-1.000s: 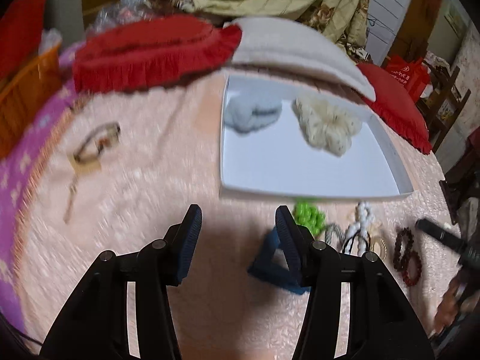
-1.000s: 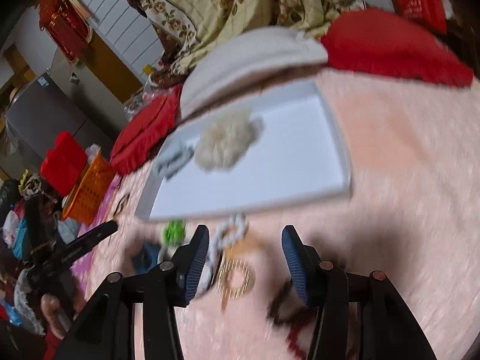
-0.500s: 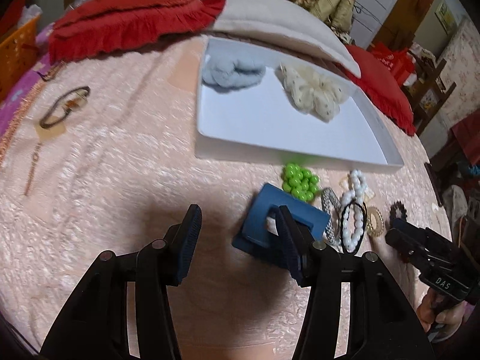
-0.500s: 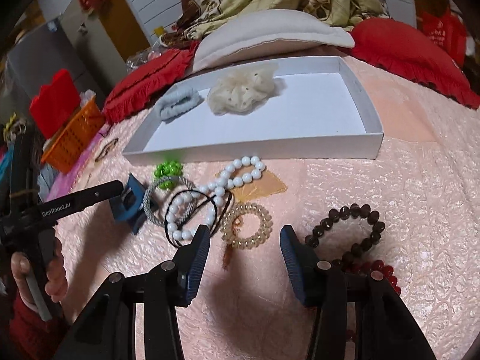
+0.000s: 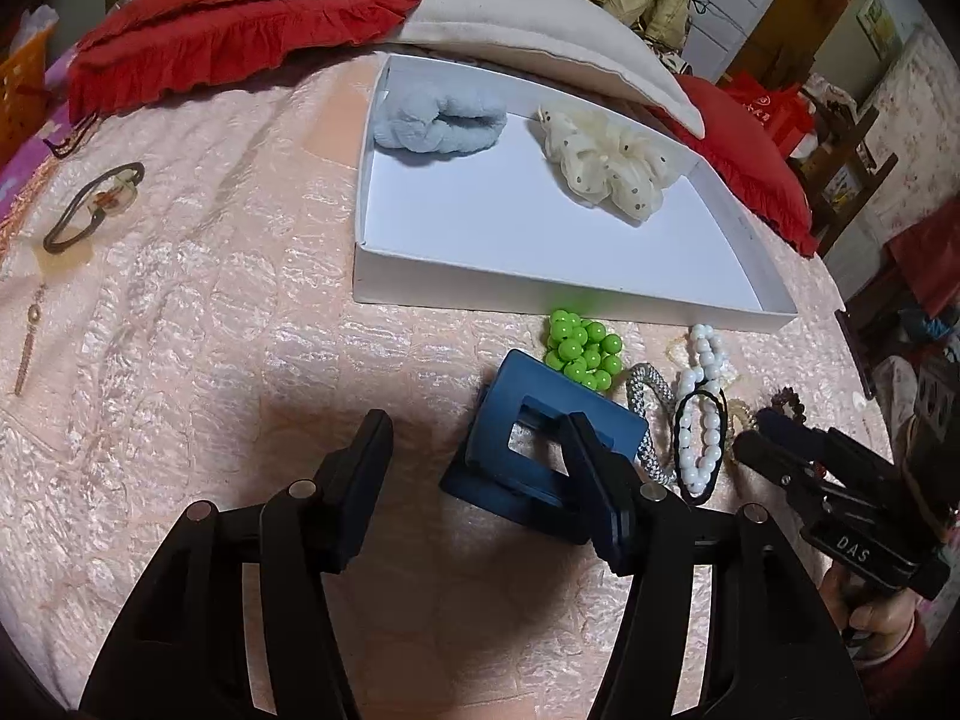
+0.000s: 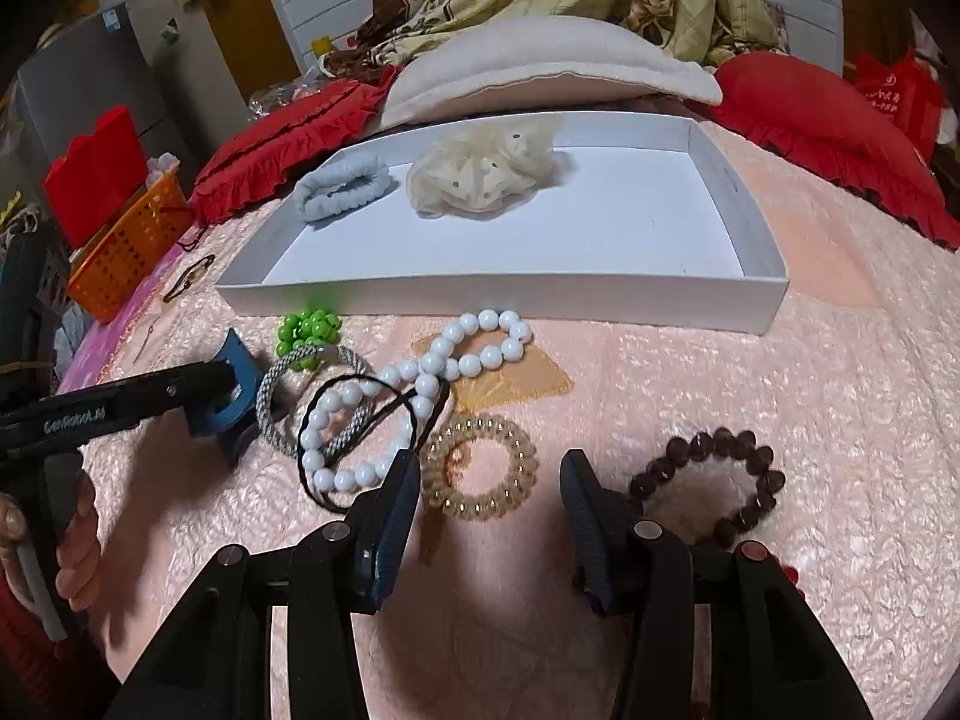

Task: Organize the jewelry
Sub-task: 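Move left tool to blue claw clip while right tool approaches gold spiral hair tie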

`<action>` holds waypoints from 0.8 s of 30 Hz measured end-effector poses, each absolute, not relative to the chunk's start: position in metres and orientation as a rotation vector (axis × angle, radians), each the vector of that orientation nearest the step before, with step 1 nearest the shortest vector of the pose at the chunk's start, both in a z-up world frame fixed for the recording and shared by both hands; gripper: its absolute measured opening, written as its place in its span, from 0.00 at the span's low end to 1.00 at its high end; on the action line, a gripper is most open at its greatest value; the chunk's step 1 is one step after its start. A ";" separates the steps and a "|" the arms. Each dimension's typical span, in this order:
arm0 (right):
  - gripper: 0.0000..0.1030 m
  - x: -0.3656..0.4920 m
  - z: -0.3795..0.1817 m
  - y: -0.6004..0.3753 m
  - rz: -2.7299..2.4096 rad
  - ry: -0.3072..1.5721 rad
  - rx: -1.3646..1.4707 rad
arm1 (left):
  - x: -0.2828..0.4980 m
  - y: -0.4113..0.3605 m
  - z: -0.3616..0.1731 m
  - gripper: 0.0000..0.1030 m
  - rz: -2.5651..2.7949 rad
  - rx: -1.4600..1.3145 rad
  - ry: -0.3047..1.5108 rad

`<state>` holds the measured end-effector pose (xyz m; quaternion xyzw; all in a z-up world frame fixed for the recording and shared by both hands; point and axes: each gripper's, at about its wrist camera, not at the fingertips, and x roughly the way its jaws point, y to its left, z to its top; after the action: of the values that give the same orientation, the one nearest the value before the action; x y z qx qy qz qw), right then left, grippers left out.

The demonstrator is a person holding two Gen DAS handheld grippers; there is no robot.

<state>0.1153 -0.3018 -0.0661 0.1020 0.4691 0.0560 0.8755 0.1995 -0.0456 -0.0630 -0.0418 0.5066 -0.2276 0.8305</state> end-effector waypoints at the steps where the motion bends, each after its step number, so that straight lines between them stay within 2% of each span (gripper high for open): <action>1: 0.46 0.116 -0.066 -0.301 0.115 0.978 0.214 | 0.199 -0.046 -0.063 0.57 -0.484 -0.083 1.075; 3: 0.46 0.117 -0.066 -0.300 0.109 0.980 0.204 | 0.199 -0.047 -0.063 0.56 -0.486 -0.073 1.077; 4: 0.46 0.118 -0.066 -0.300 0.107 0.982 0.207 | 0.199 -0.047 -0.062 0.52 -0.491 -0.075 1.080; 6: 0.39 0.119 -0.066 -0.301 0.106 0.985 0.221 | 0.200 -0.046 -0.063 0.38 -0.522 -0.104 1.091; 8: 0.37 0.119 -0.066 -0.304 0.101 0.992 0.237 | 0.200 -0.046 -0.062 0.33 -0.527 -0.114 1.093; 16: 0.36 0.120 -0.069 -0.279 0.055 0.997 0.050 | 0.194 -0.051 -0.060 0.35 -0.522 -0.076 1.061; 18: 0.31 0.119 -0.070 -0.277 0.056 0.989 0.035 | 0.195 -0.053 -0.060 0.34 -0.521 -0.074 1.059; 19: 0.29 0.119 -0.069 -0.277 0.058 0.990 0.042 | 0.194 -0.053 -0.059 0.30 -0.512 -0.069 1.053; 20: 0.27 0.119 -0.069 -0.278 0.059 0.992 0.049 | 0.193 -0.053 -0.057 0.19 -0.501 -0.066 1.038; 24: 0.23 0.114 -0.060 -0.280 0.058 0.979 0.078 | 0.191 -0.047 -0.047 0.12 -0.517 -0.099 1.021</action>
<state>0.1143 -0.2798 -0.0603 0.0373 0.4700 0.0277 0.8814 0.1906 -0.0472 -0.0469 -0.0469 0.4829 -0.2447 0.8394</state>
